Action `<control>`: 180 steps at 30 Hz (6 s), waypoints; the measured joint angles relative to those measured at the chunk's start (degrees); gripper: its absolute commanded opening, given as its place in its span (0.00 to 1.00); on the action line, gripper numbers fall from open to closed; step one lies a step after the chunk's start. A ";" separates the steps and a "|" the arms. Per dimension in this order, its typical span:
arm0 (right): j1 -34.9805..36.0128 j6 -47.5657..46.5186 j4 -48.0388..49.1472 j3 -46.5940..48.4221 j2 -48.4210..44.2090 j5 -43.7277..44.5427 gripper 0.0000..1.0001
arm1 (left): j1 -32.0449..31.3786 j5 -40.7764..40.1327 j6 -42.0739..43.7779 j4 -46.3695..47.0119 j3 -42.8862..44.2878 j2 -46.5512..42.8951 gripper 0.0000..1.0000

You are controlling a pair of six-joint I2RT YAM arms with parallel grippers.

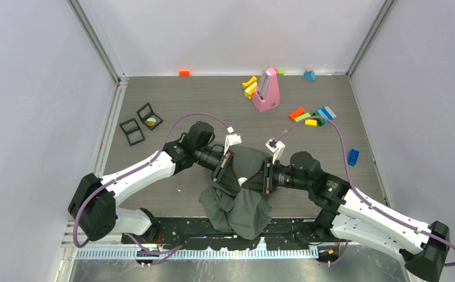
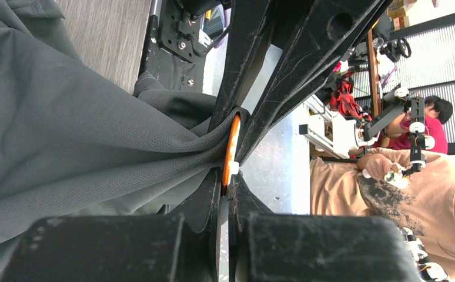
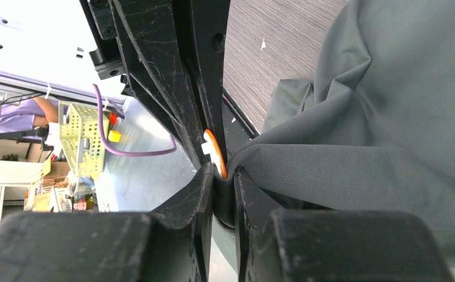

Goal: Pin the brooch onto the clothing

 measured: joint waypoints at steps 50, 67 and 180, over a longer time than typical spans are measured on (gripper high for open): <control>-1.40 -3.96 -23.63 4.31 -16.81 31.34 0.85 | 30.49 -63.98 -4.09 -11.56 10.86 9.01 0.92; -1.40 -4.52 -20.44 1.20 -16.65 30.27 0.85 | 38.62 -82.62 -4.50 -2.54 20.33 29.07 0.79; -2.58 20.26 -5.29 3.61 8.76 12.20 0.54 | -4.48 -56.19 -2.12 18.29 -23.82 -27.08 0.40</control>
